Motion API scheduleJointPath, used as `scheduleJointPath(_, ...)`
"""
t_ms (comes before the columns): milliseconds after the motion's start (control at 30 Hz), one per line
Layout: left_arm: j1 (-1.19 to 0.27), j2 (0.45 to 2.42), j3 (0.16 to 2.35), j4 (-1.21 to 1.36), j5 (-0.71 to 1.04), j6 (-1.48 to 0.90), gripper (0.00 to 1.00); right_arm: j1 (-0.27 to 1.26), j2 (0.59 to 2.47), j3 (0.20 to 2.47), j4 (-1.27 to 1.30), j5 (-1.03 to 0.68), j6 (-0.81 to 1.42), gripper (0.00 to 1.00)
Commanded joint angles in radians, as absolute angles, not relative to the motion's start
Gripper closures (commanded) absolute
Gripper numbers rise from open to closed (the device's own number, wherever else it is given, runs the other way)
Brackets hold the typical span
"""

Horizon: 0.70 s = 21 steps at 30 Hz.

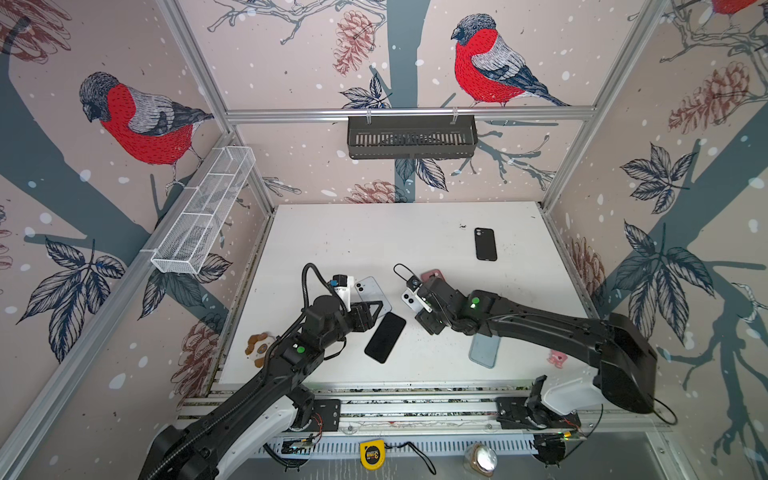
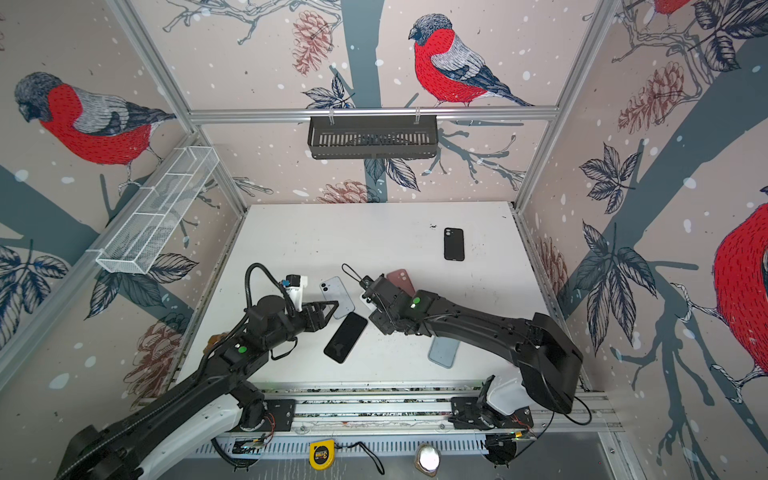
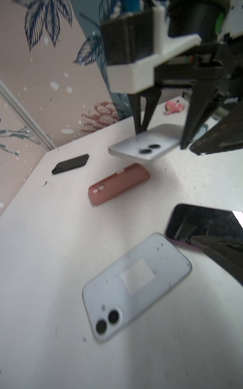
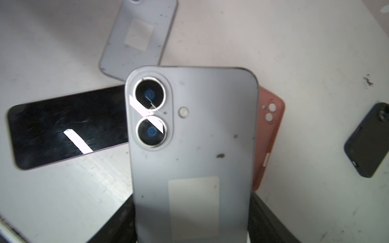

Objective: Put the phone into the phone case

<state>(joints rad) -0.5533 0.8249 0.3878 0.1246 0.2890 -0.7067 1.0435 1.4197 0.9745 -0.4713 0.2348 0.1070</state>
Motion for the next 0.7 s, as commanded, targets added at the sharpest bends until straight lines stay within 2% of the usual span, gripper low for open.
scheduleJointPath(0,-0.557,0.884,0.444,0.196,0.527,-0.769,0.39,1.101,1.363,0.949,-0.449,0.189,0.158,0.43)
scheduleJointPath(133,-0.572,0.939,0.475,0.258,0.611,-0.820,0.41,1.165,1.338,0.948,-0.453,0.182,0.164,0.43)
scheduleJointPath(233,-0.592,0.966,0.499,0.254,0.610,-0.819,0.41,1.197,1.343,0.959,-0.450,0.192,0.166,0.43)
scheduleJointPath(500,-0.606,1.014,0.511,0.249,0.628,-0.825,0.54,1.228,1.363,0.998,-0.474,0.252,0.179,0.43)
scheduleJointPath(667,-0.605,1.012,0.508,0.228,0.616,-0.817,0.55,1.230,1.345,1.011,-0.490,0.270,0.178,0.43)
